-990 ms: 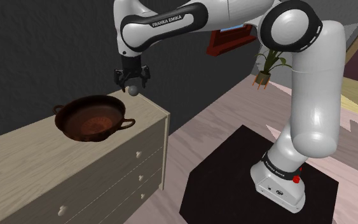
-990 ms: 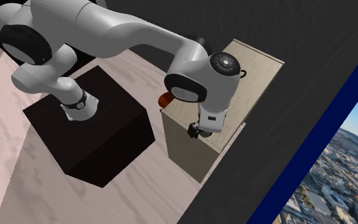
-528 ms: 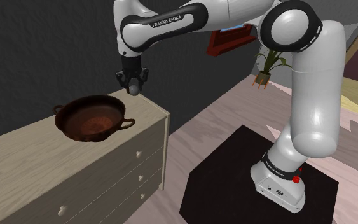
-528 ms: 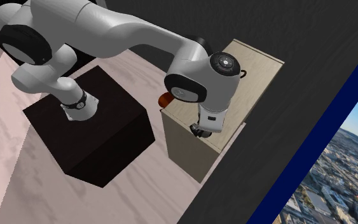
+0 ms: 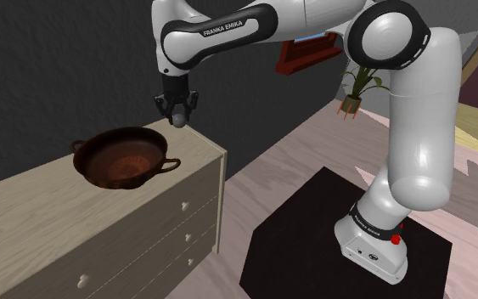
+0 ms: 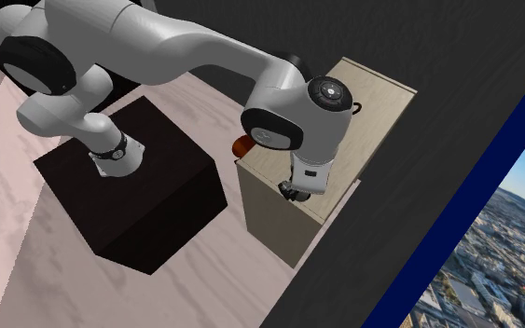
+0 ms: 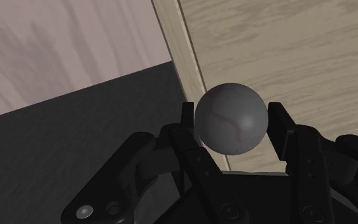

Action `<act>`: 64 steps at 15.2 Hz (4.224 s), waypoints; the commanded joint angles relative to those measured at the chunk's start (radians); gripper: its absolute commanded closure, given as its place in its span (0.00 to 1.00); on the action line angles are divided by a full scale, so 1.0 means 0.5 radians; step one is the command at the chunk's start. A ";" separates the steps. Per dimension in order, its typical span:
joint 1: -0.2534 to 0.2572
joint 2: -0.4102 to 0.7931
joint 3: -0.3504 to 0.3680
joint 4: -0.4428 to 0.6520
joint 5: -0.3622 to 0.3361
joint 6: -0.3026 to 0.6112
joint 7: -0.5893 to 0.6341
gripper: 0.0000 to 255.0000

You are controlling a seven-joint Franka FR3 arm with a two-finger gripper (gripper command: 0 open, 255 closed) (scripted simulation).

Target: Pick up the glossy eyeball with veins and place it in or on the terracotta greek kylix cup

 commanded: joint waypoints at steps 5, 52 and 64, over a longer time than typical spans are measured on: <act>0.002 -0.027 0.005 0.095 0.010 -0.121 -0.008 1.00; 0.770 0.254 0.174 1.311 -0.135 -1.079 0.731 1.00; 0.711 0.110 0.193 0.767 -0.098 -0.684 0.790 1.00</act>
